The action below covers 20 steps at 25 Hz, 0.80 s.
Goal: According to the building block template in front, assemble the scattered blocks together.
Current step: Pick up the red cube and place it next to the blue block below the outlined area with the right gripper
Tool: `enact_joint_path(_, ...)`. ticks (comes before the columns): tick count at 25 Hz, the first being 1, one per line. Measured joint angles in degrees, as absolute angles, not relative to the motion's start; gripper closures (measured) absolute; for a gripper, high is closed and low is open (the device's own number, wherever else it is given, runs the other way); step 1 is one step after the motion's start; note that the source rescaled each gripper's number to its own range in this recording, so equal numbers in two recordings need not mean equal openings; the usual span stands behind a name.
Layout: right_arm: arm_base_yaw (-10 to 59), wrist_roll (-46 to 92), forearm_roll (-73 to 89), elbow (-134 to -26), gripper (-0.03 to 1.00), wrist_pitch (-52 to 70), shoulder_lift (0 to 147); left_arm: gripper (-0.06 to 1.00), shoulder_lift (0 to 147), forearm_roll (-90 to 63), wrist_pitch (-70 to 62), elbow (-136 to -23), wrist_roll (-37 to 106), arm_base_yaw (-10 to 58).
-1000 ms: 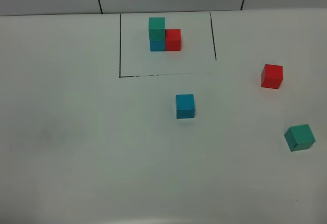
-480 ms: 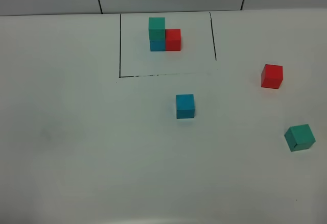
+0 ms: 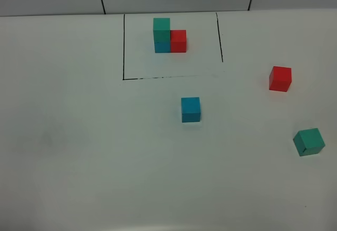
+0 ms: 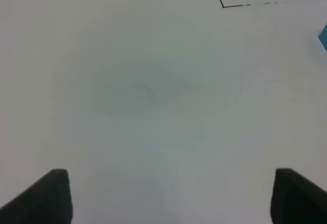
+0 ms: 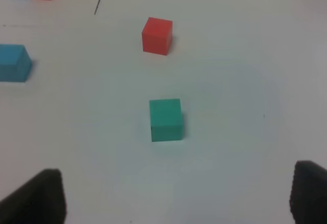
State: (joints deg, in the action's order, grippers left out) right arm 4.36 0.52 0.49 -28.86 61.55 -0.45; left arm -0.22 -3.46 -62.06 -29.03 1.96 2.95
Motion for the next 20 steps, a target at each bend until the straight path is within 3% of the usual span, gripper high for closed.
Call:
enact_joint_path(12,4.36,-1.82,-0.54,-28.86,0.20,61.55,1.41,0.17,-0.22,-3.46,-62.06,-29.03,1.96,2.95)
enact_joint_path(20,4.36,-4.36,-5.09,-31.43,0.20,60.37,23.96,0.17,-0.22,-3.46,-62.06,-29.03,1.96,2.95)
